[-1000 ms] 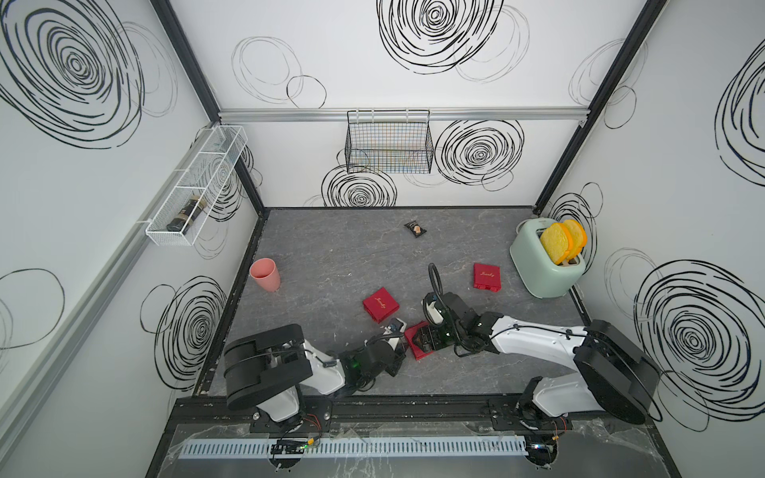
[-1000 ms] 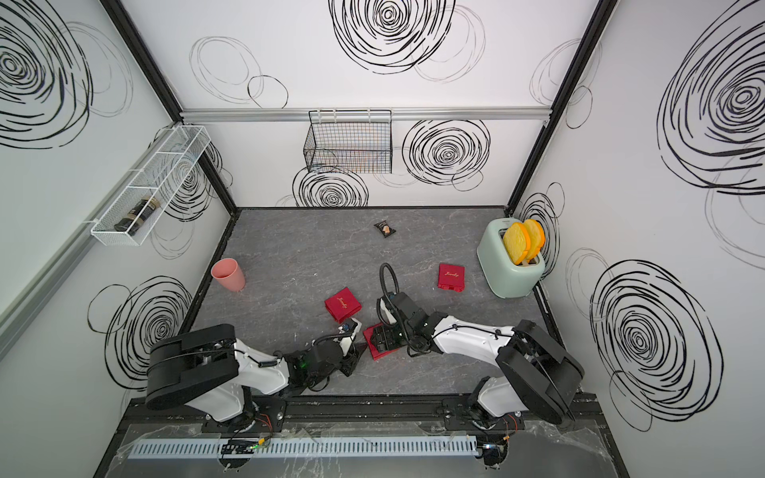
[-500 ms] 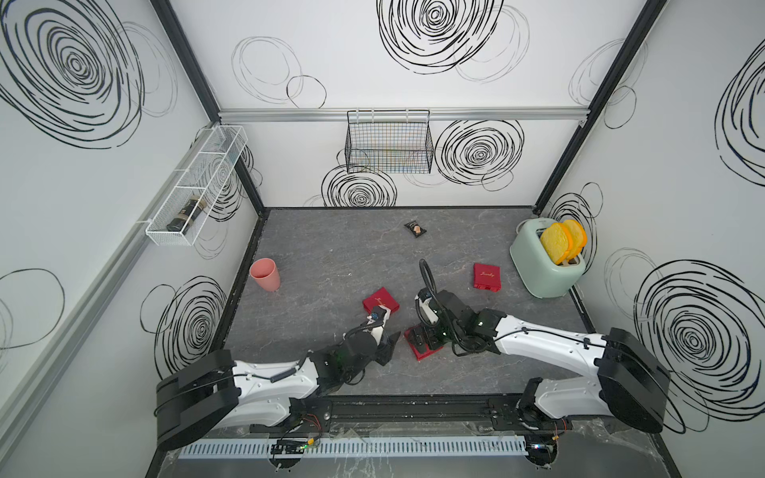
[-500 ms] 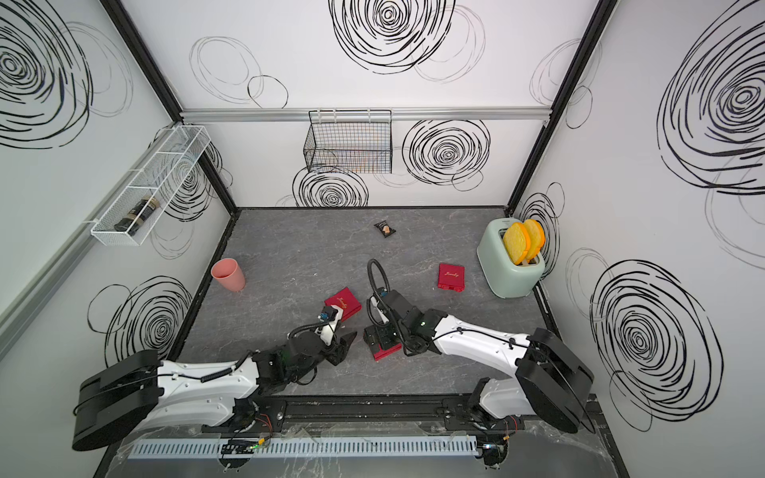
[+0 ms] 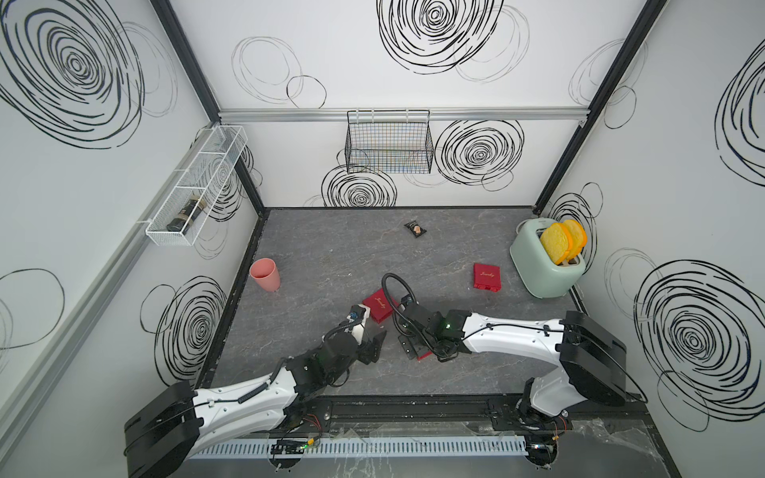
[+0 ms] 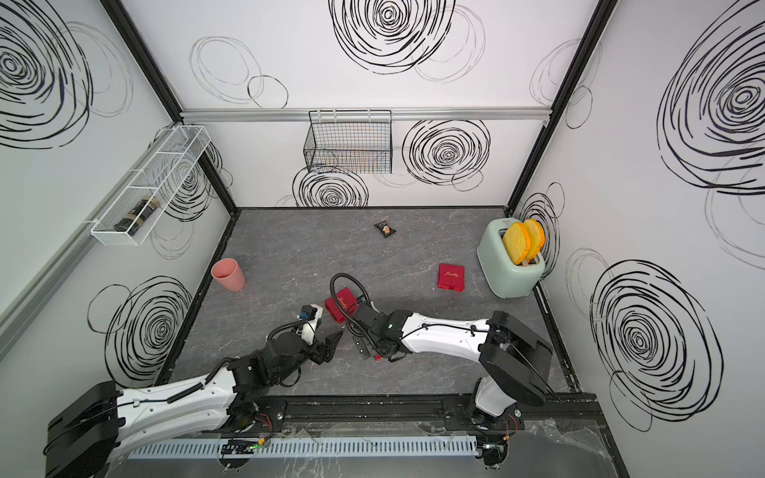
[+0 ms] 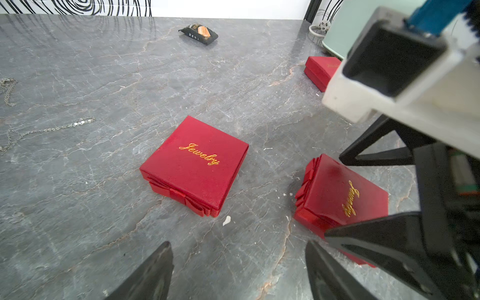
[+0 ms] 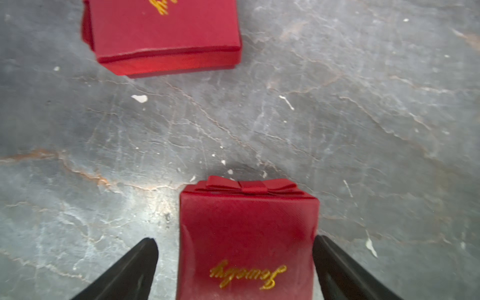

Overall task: Take the necklace out of the lift-off lid jewelry box
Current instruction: Pick up the jewelry box from the center of the board.

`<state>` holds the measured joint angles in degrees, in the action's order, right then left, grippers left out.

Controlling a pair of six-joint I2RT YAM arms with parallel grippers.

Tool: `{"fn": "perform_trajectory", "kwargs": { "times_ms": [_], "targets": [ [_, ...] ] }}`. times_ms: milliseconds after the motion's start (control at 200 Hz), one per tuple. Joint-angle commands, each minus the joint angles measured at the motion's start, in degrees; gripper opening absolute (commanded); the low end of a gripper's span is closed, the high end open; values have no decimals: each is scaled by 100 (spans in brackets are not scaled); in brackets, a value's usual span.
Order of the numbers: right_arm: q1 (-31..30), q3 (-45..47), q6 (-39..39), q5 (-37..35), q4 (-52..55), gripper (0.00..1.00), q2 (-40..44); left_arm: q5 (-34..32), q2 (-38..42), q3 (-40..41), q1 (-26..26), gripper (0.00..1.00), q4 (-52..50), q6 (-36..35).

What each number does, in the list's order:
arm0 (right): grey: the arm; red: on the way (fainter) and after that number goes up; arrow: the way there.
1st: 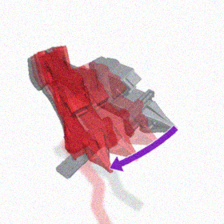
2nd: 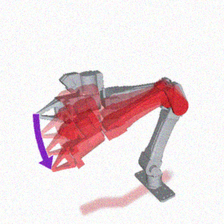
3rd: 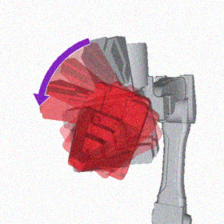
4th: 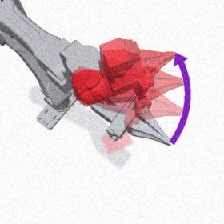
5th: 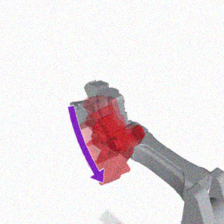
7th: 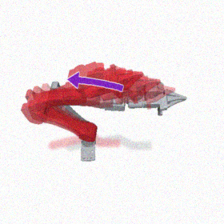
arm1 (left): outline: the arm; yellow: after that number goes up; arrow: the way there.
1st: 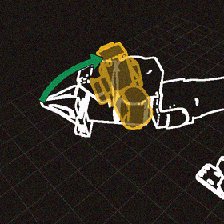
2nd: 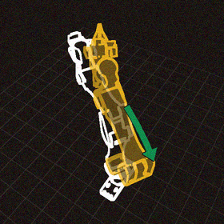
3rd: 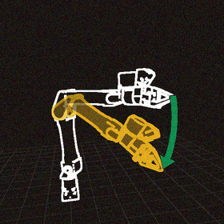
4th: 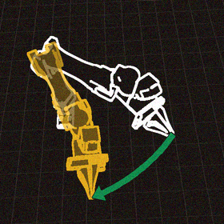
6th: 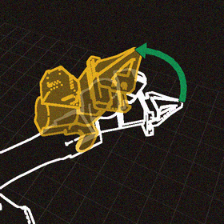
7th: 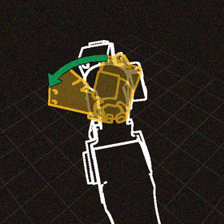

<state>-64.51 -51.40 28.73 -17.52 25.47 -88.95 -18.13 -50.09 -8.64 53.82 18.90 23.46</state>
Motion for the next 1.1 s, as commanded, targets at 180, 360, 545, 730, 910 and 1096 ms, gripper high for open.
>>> {"fn": "perform_trajectory", "kwargs": {
  "times_ms": [180, 360, 545, 730, 910, 1096],
  "targets": [
    [24, 200, 332, 126, 141, 97, 234, 133, -57, -16, -47, 83, 35, 84],
    [128, 417, 369, 297, 19, 97, 387, 249, 101, -46, -56, 84, -65, 75],
    [262, 590, 276, 577, -183, 97, 459, 353, 214, -52, -98, 87, -85, 71],
    [459, 751, 212, 926, -429, 98, 525, 413, 159, -59, -106, 87, -86, 71],
    [824, 817, 229, 919, -513, 87, 813, 429, 168, -69, -117, 87, -105, 54],
    [1851, 683, -268, 1028, -697, 84, 983, 477, 140, -89, -142, 87, -57, 40]
  ]
}}
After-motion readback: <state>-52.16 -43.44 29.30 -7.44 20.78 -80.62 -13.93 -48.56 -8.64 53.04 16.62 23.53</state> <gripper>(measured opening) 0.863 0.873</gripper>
